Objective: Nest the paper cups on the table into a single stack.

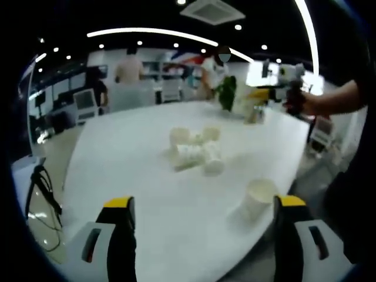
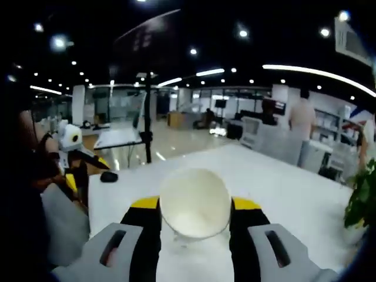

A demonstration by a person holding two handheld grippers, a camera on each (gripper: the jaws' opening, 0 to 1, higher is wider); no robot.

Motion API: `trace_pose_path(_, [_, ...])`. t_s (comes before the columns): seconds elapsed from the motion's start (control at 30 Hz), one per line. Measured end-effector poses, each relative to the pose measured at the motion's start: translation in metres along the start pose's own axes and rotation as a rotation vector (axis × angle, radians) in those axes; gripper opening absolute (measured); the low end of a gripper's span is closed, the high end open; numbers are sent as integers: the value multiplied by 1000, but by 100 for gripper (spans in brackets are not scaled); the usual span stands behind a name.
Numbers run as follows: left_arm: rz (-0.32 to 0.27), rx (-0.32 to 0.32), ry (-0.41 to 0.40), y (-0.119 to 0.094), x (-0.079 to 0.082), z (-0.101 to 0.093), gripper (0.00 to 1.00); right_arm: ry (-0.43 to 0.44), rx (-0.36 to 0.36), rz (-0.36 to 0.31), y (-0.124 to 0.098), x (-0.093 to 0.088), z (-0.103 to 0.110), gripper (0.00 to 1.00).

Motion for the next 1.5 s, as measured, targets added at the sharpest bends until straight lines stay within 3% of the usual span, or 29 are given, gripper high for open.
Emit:
trace_pose_path(0.1, [-1, -6, 2, 1, 0, -1, 97, -16, 30, -8, -4, 7, 15, 42])
trace_pose_path(0.2, [-3, -8, 3, 1, 0, -2, 97, 36, 102, -49, -8, 17, 36, 42])
trace_pose_path(0.3, [-1, -11, 6, 1, 0, -2, 97, 30, 110, -47, -10, 17, 46, 42])
trace_pose_path(0.4, [-9, -10, 4, 0, 2, -2, 97, 41, 164, -51, -12, 15, 69, 42])
trace_pose_path(0.5, [-8, -11, 5, 0, 2, -3, 97, 11, 214, -23, -13, 3, 94, 42])
trace_pose_path(0.7, [-12, -6, 4, -2, 2, -2, 97, -15, 271, 12, -13, -20, 123, 42])
trace_pose_path(0.87, [-16, -3, -4, -4, 2, -3, 96, -121, 320, 67, -12, -51, 147, 42])
trace_pose_path(1.07, [-15, -1, -5, -4, 1, -3, 96, -149, 330, 114, -7, -76, 160, 42])
trace_pose_path(1.17, [-12, -3, -5, -4, 0, -4, 96, -110, 340, 123, -5, -84, 165, 42])
trace_pose_path(1.5, [-8, 5, -4, -7, -3, -3, 96, -122, 345, 174, 1, -118, 173, 42])
Point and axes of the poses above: the point that each gripper's makers call its tool centre point, and the gripper's own axes: y roughly forward along the fingers, z roughly to its left, x roughly out of its top, the point moved 1 cm from there along -y, roughly backward along the fingers, and after that the axes turned 10 degrees about -x, right-handed, at the moved point
